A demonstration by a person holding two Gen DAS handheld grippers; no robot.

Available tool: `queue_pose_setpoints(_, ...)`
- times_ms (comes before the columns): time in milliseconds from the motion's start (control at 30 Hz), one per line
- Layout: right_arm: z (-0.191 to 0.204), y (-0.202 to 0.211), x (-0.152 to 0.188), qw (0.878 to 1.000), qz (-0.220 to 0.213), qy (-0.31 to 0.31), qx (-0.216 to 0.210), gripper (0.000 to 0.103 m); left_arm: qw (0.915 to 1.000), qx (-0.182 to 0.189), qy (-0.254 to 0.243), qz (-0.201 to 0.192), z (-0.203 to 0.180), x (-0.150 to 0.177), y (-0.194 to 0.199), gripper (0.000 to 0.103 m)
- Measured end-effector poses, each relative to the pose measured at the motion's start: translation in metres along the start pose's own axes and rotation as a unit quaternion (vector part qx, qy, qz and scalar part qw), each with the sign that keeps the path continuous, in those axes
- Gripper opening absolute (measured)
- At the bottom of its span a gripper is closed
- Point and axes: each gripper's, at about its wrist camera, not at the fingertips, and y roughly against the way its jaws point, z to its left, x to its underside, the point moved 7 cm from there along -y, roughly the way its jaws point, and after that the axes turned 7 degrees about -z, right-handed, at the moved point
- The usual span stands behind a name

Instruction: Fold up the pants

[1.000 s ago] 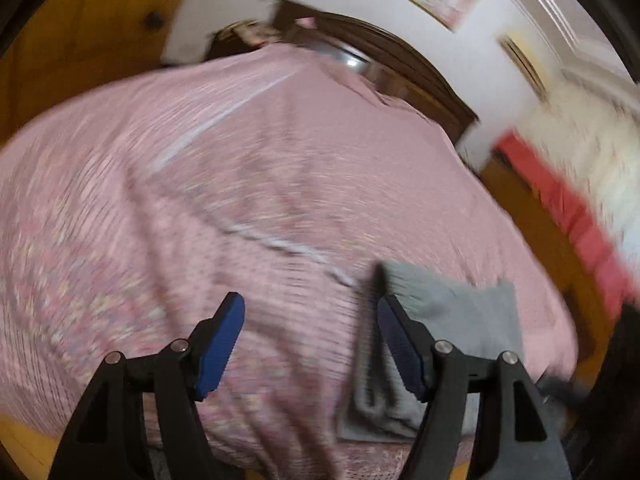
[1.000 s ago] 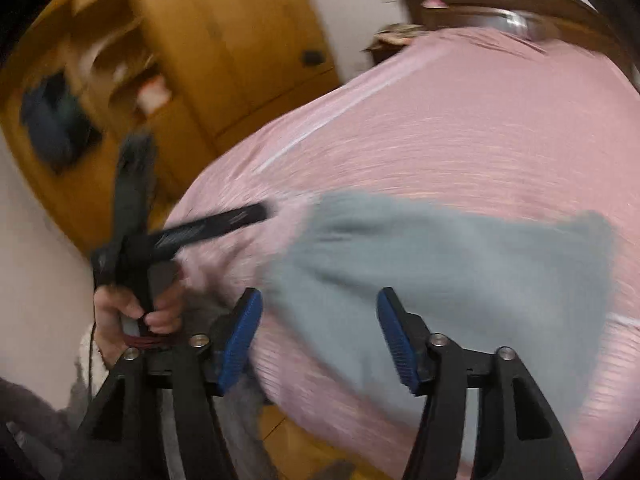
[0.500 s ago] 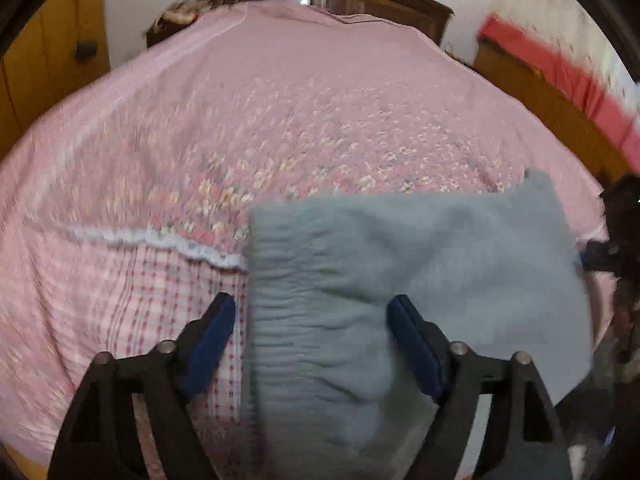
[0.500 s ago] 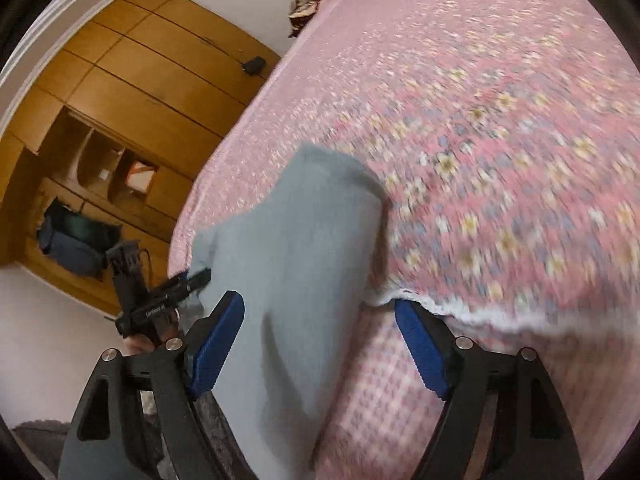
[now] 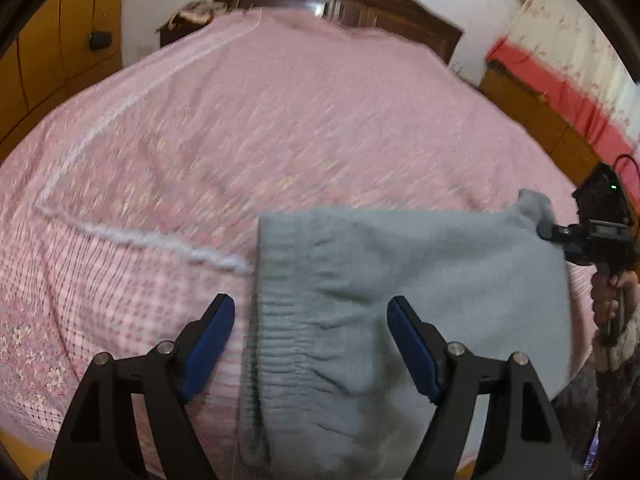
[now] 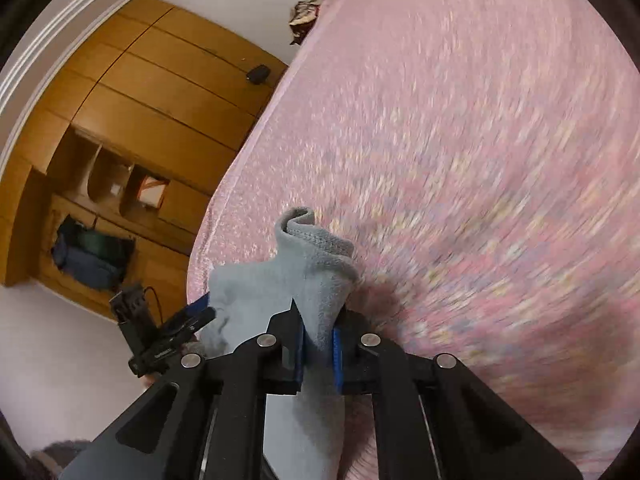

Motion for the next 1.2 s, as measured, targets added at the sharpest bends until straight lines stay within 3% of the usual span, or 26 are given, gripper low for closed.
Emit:
queue_pose_setpoints(167, -0.052, 0.076, -0.048, 0.997, -0.028, 0.003, 0.071, 0.012, 0.9986, 0.017, -0.049, -0.015, -0.050, -0.014, 0.015, 0.082)
queue_pose_setpoints(267, -0.095, 0.085, -0.071, 0.996, -0.009, -0.035, 0.085, 0.017, 0.9975, 0.023, -0.066, -0.014, -0.070, -0.020, 0.013, 0.082)
queue_pose_setpoints(333, -0.128, 0.084, -0.062, 0.990, 0.013, -0.058, 0.125, 0.042, 0.9969, 0.030, -0.072, -0.009, -0.086, -0.024, 0.003, 0.082)
queue_pose_setpoints(367, -0.142, 0.087, -0.060, 0.986, 0.008, -0.077, 0.149, 0.043, 0.9968, 0.030, -0.074, -0.007, -0.091, -0.025, -0.003, 0.082)
queue_pose_setpoints(433, -0.143, 0.099, -0.057, 0.987, -0.030, -0.118, 0.108, 0.047, 0.9957, 0.026, -0.088, -0.007, -0.108, -0.031, -0.019, 0.082)
queue_pose_setpoints(533, -0.127, 0.141, -0.048, 0.979, -0.110, -0.114, 0.125, 0.055, 0.9930, 0.041, -0.109, -0.021, -0.137, -0.045, -0.024, 0.082)
queue_pose_setpoints(600, -0.098, 0.162, -0.036, 0.976, -0.157, -0.101, 0.108, 0.055, 0.9895, 0.064, -0.124, -0.040, -0.154, -0.055, -0.028, 0.082)
queue_pose_setpoints(700, -0.037, 0.142, -0.009, 0.990, -0.125, -0.070, -0.005, 0.055, 0.9864, 0.089, -0.132, -0.042, -0.179, -0.062, -0.041, 0.082)
queue_pose_setpoints(800, -0.009, 0.109, 0.025, 0.994, -0.079, -0.049, -0.059, 0.052, 0.9849, 0.107, -0.134, -0.025, -0.188, -0.055, -0.061, 0.081)
queue_pose_setpoints(967, -0.054, 0.086, 0.076, 0.992, -0.036, -0.120, -0.033, 0.046, 0.9886, 0.072, -0.132, 0.009, -0.169, -0.028, -0.087, 0.080)
queue_pose_setpoints(1000, -0.067, 0.088, 0.082, 0.989, -0.037, -0.143, -0.029, 0.027, 0.9887, 0.073, -0.131, 0.007, -0.164, -0.023, -0.090, 0.081)
queue_pose_setpoints(1033, -0.074, 0.089, 0.082, 0.986, -0.034, -0.159, -0.024, 0.015, 0.9886, 0.074, -0.131, 0.003, -0.161, -0.022, -0.089, 0.081)
queue_pose_setpoints(1100, -0.077, 0.098, 0.091, 0.985, -0.019, -0.172, -0.005, 0.014, 0.9896, 0.069, -0.126, 0.007, -0.153, -0.018, -0.088, 0.085)
queue_pose_setpoints(1167, -0.065, 0.113, 0.087, 0.989, -0.014, -0.141, 0.037, 0.022, 0.9906, 0.083, -0.107, 0.016, -0.144, -0.014, -0.086, 0.085)
queue_pose_setpoints(1200, -0.061, 0.125, 0.086, 0.991, -0.012, -0.124, 0.056, 0.033, 0.9913, 0.093, -0.092, 0.017, -0.138, -0.013, -0.083, 0.085)
